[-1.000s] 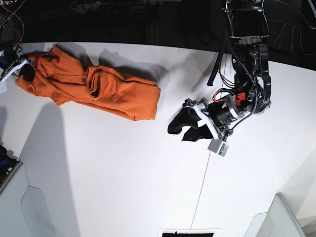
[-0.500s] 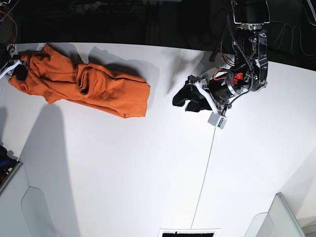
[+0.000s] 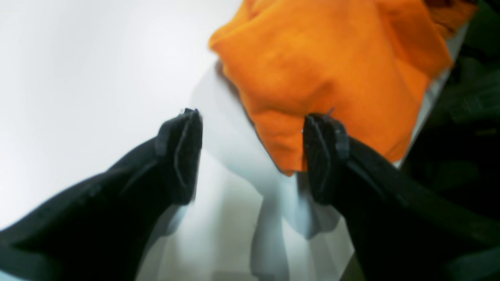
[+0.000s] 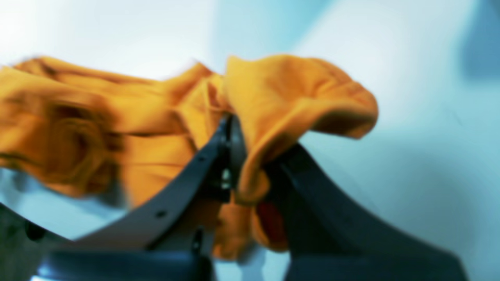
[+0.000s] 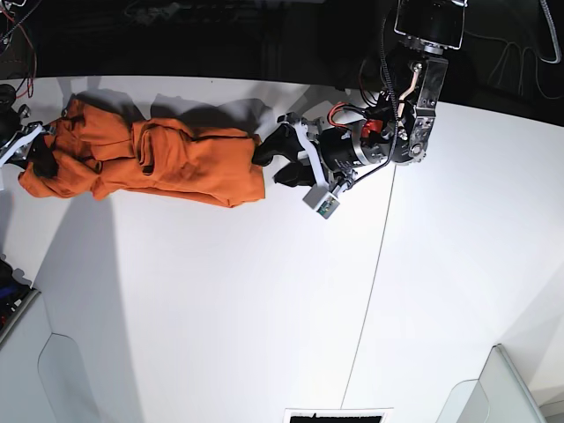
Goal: Layout the t-shirt on the table in an organized manner, then fold the t-shirt properly
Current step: 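Grasp the bundle with both grippers and fold it together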
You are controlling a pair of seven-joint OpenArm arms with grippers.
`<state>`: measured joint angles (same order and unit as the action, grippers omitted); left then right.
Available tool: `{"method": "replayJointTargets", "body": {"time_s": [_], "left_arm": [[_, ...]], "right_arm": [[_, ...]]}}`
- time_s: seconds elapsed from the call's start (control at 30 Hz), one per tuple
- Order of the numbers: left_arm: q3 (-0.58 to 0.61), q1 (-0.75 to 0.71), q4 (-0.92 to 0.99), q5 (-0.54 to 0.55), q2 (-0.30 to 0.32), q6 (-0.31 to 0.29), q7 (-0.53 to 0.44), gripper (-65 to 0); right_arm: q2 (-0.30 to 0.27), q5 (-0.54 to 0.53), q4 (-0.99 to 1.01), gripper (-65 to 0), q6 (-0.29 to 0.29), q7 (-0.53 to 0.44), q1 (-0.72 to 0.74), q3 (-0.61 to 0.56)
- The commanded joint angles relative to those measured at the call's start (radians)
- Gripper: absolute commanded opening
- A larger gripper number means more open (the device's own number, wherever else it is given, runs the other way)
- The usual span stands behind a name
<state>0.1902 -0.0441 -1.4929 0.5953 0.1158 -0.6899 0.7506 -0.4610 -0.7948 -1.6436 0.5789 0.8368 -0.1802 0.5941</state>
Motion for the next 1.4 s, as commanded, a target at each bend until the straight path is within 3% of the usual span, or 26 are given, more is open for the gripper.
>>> {"method": "replayJointTargets", "body": {"time_s": [0.0, 0.27, 0.53, 0.73, 0.77, 0.87, 0.9, 1.07, 1.37], "left_arm": [[0.01, 0.01, -0.007, 0.002, -0.002, -0.008, 0.005, -21.4], [0.016, 0.011, 0.124, -0.002, -0.011, -0.008, -0.024, -21.4], [0.016, 0.011, 0.175, -0.01, -0.01, -0.008, -0.03, -21.4], [0.016, 0.011, 0.175, -0.009, -0.01, -0.008, -0.032, -21.4], [0.016, 0.011, 0.175, -0.01, -0.01, -0.008, -0.032, -21.4], [0.016, 0.011, 0.175, -0.009, -0.01, -0.008, -0.032, -21.4], [0.016, 0.011, 0.175, -0.009, -0.01, -0.008, -0.032, -21.4], [0.016, 0.011, 0.175, -0.009, -0.01, -0.008, -0.032, -21.4], [0.016, 0.011, 0.175, -0.013, -0.01, -0.008, -0.028, -21.4]], "right_arm": [[-0.005, -0.029, -0.04, -65.0, 0.001, -0.018, 0.008, 0.006], [0.13, -0.047, -0.177, -65.0, 0.002, -0.014, 0.074, -0.025], [0.277, -0.007, -0.183, -65.0, 0.002, -0.009, 0.141, -0.243], [0.354, 0.098, -0.182, -65.0, 0.002, 0.024, 0.141, -0.397], [0.359, 0.127, -0.182, -59.9, 0.001, 0.024, 0.141, -0.42], [0.359, 0.159, -0.182, -32.2, 0.001, 0.024, 0.141, -0.474], [0.359, 0.154, -0.182, -29.0, 0.001, 0.024, 0.141, -0.487], [0.359, 0.071, -0.183, -29.0, 0.002, 0.024, 0.148, -0.502], [0.359, 0.085, -0.193, -29.1, 0.001, 0.031, 0.251, -0.442]]}}
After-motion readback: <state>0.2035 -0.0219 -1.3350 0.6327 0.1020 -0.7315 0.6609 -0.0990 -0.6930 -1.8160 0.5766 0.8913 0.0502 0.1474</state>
